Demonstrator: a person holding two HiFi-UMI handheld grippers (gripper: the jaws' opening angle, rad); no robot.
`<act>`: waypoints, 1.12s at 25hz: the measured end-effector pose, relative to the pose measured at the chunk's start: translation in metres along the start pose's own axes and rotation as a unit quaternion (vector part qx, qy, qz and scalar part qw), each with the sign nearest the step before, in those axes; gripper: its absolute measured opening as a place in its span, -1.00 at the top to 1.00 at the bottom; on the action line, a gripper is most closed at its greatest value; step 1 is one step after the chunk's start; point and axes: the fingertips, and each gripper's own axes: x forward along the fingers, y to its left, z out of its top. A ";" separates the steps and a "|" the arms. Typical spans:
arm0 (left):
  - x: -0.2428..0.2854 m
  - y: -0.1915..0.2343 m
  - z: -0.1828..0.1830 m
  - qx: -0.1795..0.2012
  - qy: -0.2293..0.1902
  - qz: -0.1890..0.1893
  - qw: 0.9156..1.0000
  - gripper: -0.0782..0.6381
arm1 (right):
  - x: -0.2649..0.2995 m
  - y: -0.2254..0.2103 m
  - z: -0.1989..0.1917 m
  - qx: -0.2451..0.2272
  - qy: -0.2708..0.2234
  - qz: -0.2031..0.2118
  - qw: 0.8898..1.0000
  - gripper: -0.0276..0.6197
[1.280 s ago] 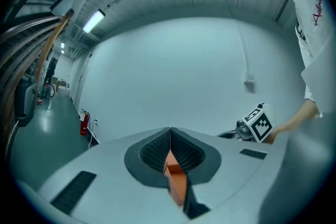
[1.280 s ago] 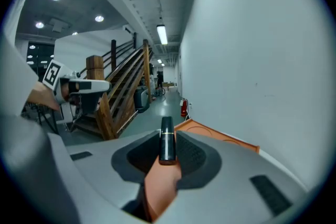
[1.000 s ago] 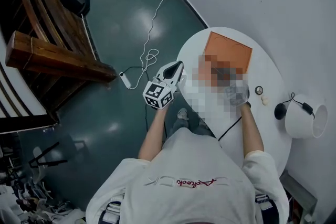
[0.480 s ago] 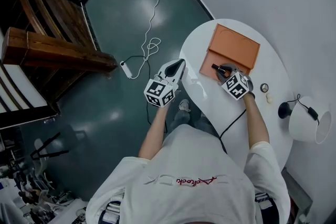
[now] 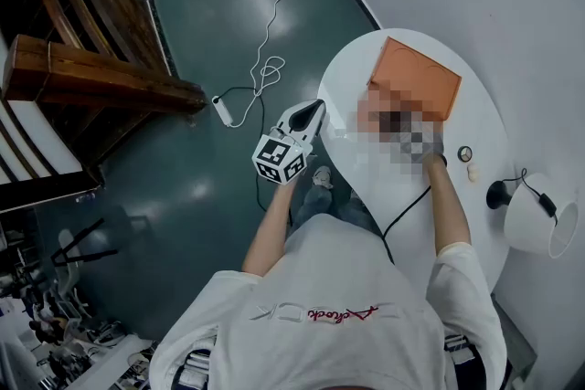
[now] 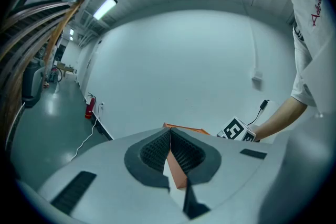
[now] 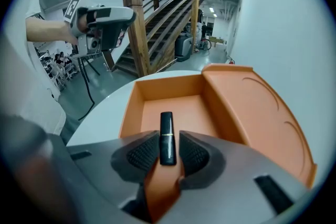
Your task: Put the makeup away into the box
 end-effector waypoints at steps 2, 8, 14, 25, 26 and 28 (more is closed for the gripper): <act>-0.001 -0.001 0.001 0.000 -0.001 0.000 1.000 0.75 | -0.001 0.000 0.001 0.000 -0.003 -0.004 1.000 0.57; -0.003 -0.008 0.007 0.008 -0.005 -0.006 1.000 0.75 | -0.023 -0.009 0.019 -0.008 -0.045 -0.061 0.997 0.50; -0.006 -0.022 0.011 0.014 -0.010 -0.012 1.000 0.76 | -0.054 -0.004 0.042 -0.024 -0.104 -0.118 0.987 0.85; 0.000 -0.062 0.028 0.035 -0.023 -0.056 0.998 0.75 | -0.146 -0.011 0.059 0.264 -0.331 -0.173 0.889 0.85; 0.005 -0.070 0.031 0.038 -0.022 -0.066 0.997 0.75 | -0.156 -0.013 0.053 0.279 -0.342 -0.185 0.878 0.85; 0.014 -0.087 0.033 0.046 -0.020 -0.087 0.995 0.76 | -0.175 -0.017 0.038 0.292 -0.348 -0.209 0.866 0.85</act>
